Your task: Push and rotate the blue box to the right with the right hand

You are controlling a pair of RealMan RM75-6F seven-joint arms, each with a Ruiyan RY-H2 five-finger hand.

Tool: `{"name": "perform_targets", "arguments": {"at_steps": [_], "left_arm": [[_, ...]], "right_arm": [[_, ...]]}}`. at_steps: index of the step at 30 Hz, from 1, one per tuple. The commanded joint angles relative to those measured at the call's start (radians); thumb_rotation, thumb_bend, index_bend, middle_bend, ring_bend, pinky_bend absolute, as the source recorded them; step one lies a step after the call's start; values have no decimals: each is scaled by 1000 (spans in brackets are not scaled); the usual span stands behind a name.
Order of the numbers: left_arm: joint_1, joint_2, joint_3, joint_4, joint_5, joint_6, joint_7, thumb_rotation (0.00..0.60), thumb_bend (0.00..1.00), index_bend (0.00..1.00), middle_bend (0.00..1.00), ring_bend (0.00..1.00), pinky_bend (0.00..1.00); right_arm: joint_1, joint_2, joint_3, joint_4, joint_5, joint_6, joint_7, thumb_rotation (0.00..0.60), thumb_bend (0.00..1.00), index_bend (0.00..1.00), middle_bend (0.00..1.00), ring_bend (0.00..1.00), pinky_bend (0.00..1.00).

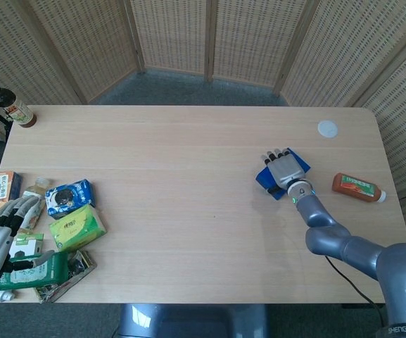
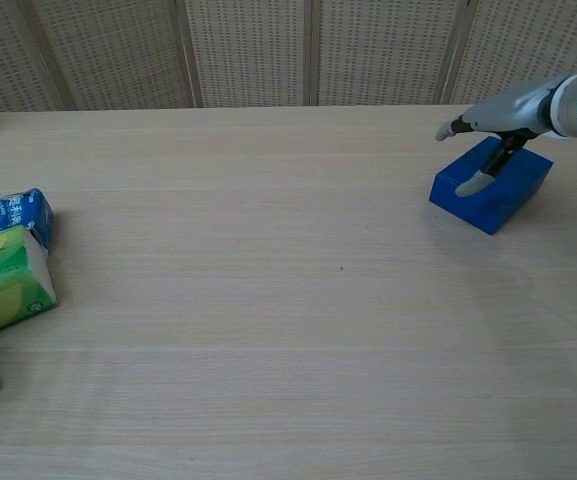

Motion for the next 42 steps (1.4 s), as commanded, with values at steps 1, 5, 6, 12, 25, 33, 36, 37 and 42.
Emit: {"name": "perform_targets", "arguments": {"at_steps": [1, 5, 6, 12, 25, 33, 36, 37, 42], "left_arm": [[0, 3, 1, -4, 1, 1, 1, 464, 227, 1, 0, 0, 0], [-1, 8, -1, -14, 1, 0, 7, 457, 227, 0, 0, 0, 0], [-1, 9, -1, -17, 0, 0, 9, 457, 227, 0, 0, 0, 0], [-5, 11, -3, -28, -4, -6, 19, 455, 225, 0, 0, 0, 0], [3, 16, 0, -47, -1, 7, 26, 449, 227, 0, 0, 0, 0], [6, 16, 2, -69, 4, 9, 45, 437, 227, 0, 0, 0, 0], [7, 19, 2, -78, 2, 12, 52, 436, 227, 0, 0, 0, 0], [7, 19, 2, -81, 1, 12, 54, 435, 227, 0, 0, 0, 0], [6, 21, 2, -95, 0, 10, 69, 428, 226, 0, 0, 0, 0]], "right_arm": [[-45, -8, 8, 40, -199, 7, 113, 546, 243, 0, 0, 0, 0], [-60, -23, 10, 85, -339, 9, 213, 600, 265, 0, 0, 0, 0], [-59, -22, 9, 97, -375, 7, 235, 600, 267, 0, 0, 0, 0], [-46, -5, 4, 131, -511, -4, 321, 600, 270, 0, 0, 0, 0], [-55, 15, -27, 211, -655, -34, 458, 600, 268, 0, 0, 0, 0], [-75, -7, -57, 271, -725, -33, 540, 600, 266, 0, 0, 0, 0], [-89, -25, -65, 299, -742, -26, 577, 600, 261, 0, 0, 0, 0], [-92, -31, -68, 309, -749, -25, 586, 600, 260, 0, 0, 0, 0], [-99, -74, -81, 368, -779, -26, 640, 600, 244, 0, 0, 0, 0]]}}
